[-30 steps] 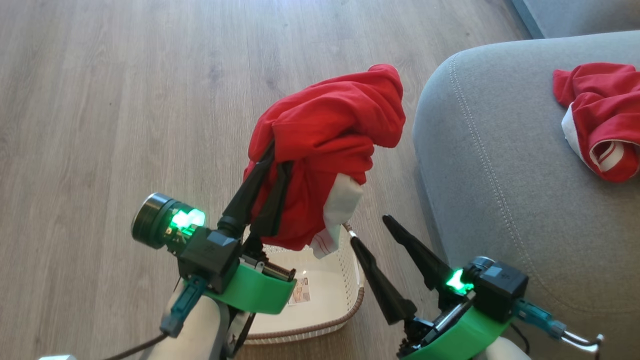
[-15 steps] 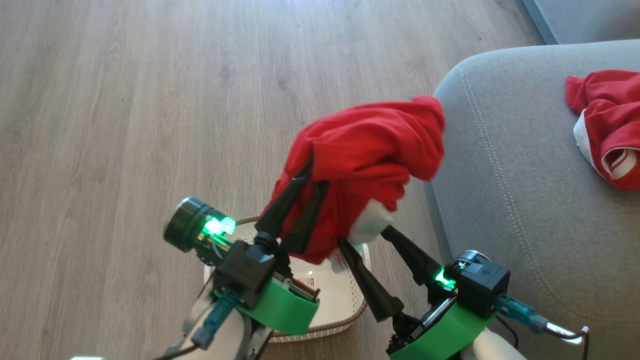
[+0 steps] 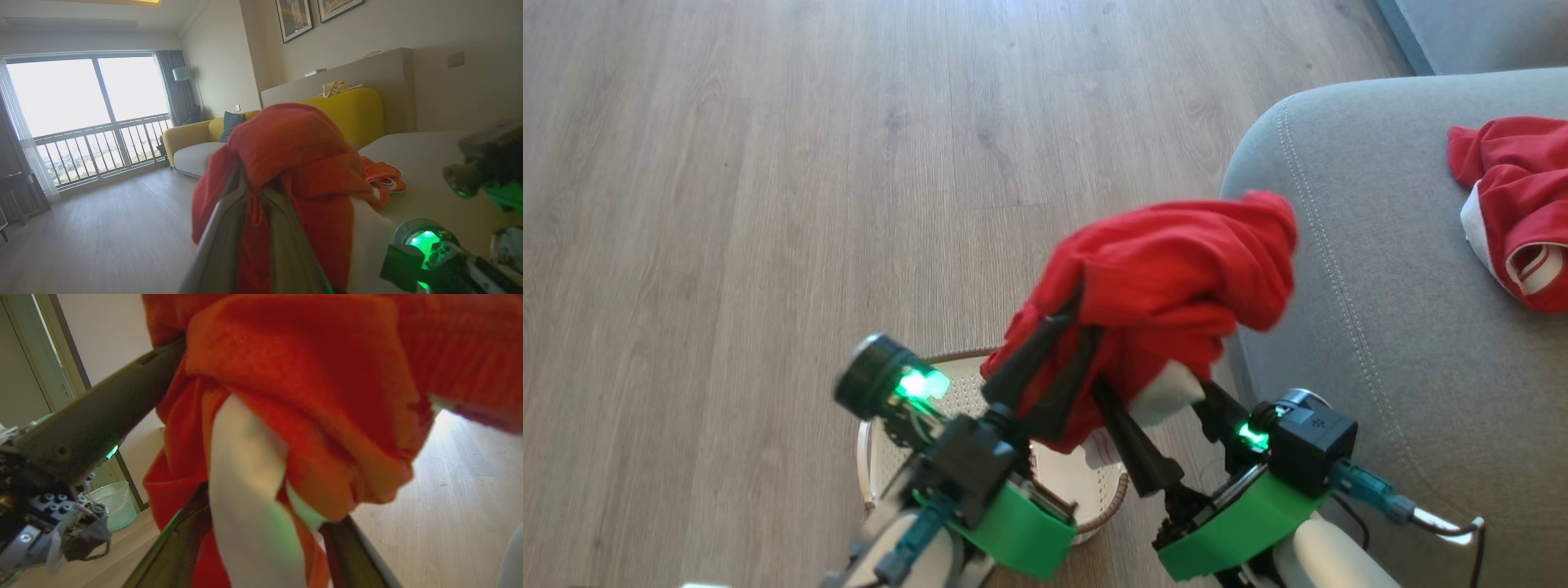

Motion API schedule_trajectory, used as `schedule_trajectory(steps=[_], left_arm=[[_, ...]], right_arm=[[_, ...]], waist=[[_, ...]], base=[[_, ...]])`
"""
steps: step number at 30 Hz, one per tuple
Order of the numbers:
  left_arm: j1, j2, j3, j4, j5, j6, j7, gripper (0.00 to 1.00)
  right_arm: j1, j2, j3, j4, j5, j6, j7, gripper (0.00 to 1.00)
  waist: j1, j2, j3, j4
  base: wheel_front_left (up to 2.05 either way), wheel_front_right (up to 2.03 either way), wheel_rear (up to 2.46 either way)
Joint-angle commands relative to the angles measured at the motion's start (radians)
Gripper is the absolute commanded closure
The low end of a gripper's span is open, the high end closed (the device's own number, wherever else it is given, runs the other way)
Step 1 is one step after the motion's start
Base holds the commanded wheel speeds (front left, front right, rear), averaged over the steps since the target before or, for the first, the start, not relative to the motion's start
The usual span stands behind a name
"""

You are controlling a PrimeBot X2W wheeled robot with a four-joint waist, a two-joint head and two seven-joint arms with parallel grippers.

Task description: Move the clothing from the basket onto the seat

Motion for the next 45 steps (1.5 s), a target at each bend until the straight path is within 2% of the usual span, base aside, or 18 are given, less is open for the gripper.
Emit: schedule_trajectory(steps=[1,8,9,10,11,12,22,30,31,32,34,35,45], left_arm=[[-0.02,-0.006,0.016,-0.032,-0.005,-0.006,-0.005,1.0],[-0.008,-0.006,-0.029,-0.016,-0.012,-0.016,-0.005,1.0],[-0.008,-0.006,-0.032,-0.015,-0.013,-0.016,-0.005,1.0],[-0.007,-0.006,-0.034,-0.014,-0.014,-0.016,-0.005,1.0],[-0.005,-0.006,-0.034,-0.012,-0.016,-0.016,-0.005,1.0],[-0.002,-0.006,-0.028,-0.008,-0.024,-0.012,-0.005,1.0],[-0.006,-0.006,-0.005,0.013,-0.031,-0.019,-0.005,1.0],[-0.005,-0.006,-0.022,0.023,-0.032,-0.048,-0.005,1.0],[-0.005,-0.006,-0.024,0.024,-0.032,-0.051,-0.005,0.97],[-0.005,-0.006,-0.025,0.024,-0.033,-0.054,-0.005,0.87],[-0.005,-0.006,-0.026,0.026,-0.032,-0.058,-0.005,0.51],[-0.005,-0.006,-0.026,0.028,-0.03,-0.059,-0.005,0.0],[0.0,-0.006,-0.012,0.052,-0.012,-0.062,-0.005,0.0]], right_arm=[[-0.043,0.014,0.009,-0.026,-0.008,0.0,-0.006,0.0],[-0.052,0.031,0.001,-0.02,-0.018,0.0,-0.006,0.0],[-0.052,0.033,0.004,-0.017,-0.015,0.0,-0.006,0.05],[-0.053,0.035,0.004,-0.015,-0.014,0.0,-0.006,0.55],[-0.052,0.037,0.0,-0.014,-0.013,0.0,-0.006,0.91],[-0.051,0.041,-0.01,-0.015,-0.016,0.0,-0.006,1.0],[-0.043,0.065,-0.093,-0.045,-0.024,0.0,-0.006,1.0],[-0.039,0.075,-0.133,-0.079,-0.043,0.0,-0.006,1.0],[-0.039,0.076,-0.134,-0.083,-0.043,0.0,-0.006,1.0],[-0.038,0.076,-0.136,-0.088,-0.043,0.0,-0.006,1.0],[-0.037,0.077,-0.141,-0.094,-0.044,0.0,-0.006,1.0],[-0.036,0.078,-0.143,-0.096,-0.045,0.0,-0.006,1.0],[-0.037,0.079,-0.175,-0.12,-0.041,0.0,-0.006,1.0]], waist=[[-0.0001,-0.0001,0.0,0.001],[-0.0001,-0.0001,-0.003,0.01],[-0.0001,-0.0001,-0.003,0.012],[-0.0001,-0.0001,-0.004,0.014],[-0.0001,-0.0001,-0.004,0.015],[-0.0001,-0.0001,-0.004,0.018],[-0.0001,-0.0001,0.003,0.019],[-0.0001,-0.0001,0.007,0.016],[-0.0001,-0.0001,0.006,0.016],[-0.0001,-0.0001,0.006,0.016],[-0.0001,-0.0001,0.006,0.017],[-0.0001,-0.0001,0.006,0.017],[-0.0001,-0.0001,0.003,0.02]], base=[[0.0,0.0,0.0],[0.0,0.0,0.0],[0.0,0.0,0.0],[0.0,0.0,0.0],[0.0,0.0,0.0],[0.0,0.0,0.0],[0.0,0.0,0.0],[0.0,0.0,0.0],[0.0,0.0,0.0],[0.0,0.0,0.0],[0.0,0.0,0.0],[0.0,0.0,0.0],[0.0,0.0,0.0]])
